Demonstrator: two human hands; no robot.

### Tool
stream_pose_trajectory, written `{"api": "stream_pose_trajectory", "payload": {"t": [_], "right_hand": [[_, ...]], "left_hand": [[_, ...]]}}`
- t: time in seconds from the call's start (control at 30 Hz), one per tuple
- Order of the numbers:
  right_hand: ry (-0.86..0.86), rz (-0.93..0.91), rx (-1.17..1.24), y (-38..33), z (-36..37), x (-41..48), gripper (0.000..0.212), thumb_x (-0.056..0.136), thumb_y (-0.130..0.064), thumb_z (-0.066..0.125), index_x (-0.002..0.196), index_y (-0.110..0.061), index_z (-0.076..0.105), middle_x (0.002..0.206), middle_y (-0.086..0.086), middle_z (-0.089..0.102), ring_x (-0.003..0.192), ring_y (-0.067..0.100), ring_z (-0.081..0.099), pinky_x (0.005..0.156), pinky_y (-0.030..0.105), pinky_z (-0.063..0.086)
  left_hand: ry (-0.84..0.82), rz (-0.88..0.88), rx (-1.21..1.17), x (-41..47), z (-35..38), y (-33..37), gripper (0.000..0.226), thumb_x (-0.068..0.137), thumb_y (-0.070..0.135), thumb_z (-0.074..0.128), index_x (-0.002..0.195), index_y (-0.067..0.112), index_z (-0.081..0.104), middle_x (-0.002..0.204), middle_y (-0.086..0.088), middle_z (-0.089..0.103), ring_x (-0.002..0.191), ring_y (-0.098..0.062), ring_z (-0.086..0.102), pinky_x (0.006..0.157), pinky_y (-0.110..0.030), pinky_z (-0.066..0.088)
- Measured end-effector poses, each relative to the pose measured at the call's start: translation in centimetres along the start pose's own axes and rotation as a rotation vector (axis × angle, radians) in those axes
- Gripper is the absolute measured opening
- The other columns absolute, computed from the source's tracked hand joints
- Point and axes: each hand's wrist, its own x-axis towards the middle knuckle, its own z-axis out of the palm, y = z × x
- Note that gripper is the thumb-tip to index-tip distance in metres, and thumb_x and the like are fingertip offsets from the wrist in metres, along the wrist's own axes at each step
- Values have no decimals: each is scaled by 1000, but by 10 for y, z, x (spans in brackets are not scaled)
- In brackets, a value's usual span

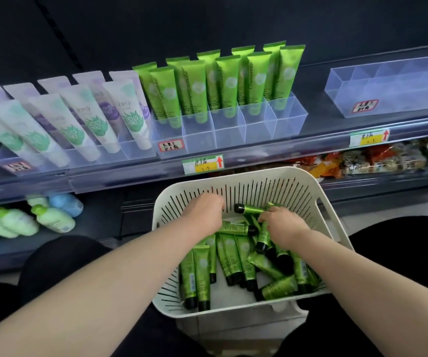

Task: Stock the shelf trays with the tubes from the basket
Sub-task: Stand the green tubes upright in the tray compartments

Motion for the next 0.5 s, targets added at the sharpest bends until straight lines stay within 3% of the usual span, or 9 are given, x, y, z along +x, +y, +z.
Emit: {"api": "stream_pose_trajectory", "payload": {"t": [0.1, 0.2, 0.27, 0.37, 0.5], "right_hand": [[-136, -5, -17, -5, 11, 4, 58, 87, 0, 46, 141, -21, 41, 144, 7, 38, 128, 29, 43, 102, 43, 42], [-217, -15, -50, -9, 16, 4, 63, 92, -3, 43, 150, -18, 26, 159, 7, 13, 143, 27, 23, 113, 39, 30], [-227, -9, -44, -11, 19, 4, 59, 94, -3, 40, 150, -16, 26, 160, 7, 5, 146, 25, 15, 115, 38, 27], [-237, -3, -44, -15, 24, 4, 55, 91, -1, 41, 143, -17, 41, 155, 7, 23, 138, 26, 33, 110, 36, 36], [-270, -64, -103, -23, 33, 2, 45, 85, -2, 48, 123, -23, 62, 127, 3, 58, 114, 24, 57, 95, 37, 49]], "left_hand": [[-54, -27, -29, 1, 10, -11, 29, 85, -2, 58, 109, 11, 68, 108, -8, 66, 99, -23, 63, 86, -38, 54], [-74, -35, -44, 0, 18, -22, 28, 86, -2, 56, 108, 10, 68, 109, -7, 67, 102, -23, 63, 89, -39, 53], [-81, -44, -44, 0, 22, -29, 27, 86, -1, 56, 107, 10, 69, 107, -8, 67, 100, -24, 63, 88, -40, 53], [-85, -57, -35, 1, 27, -36, 27, 85, -2, 55, 106, 9, 69, 107, -10, 67, 101, -26, 63, 87, -41, 53], [-83, -57, -33, 5, 32, -39, 32, 87, -2, 55, 113, 11, 67, 112, -8, 66, 106, -26, 61, 90, -38, 51]]}}
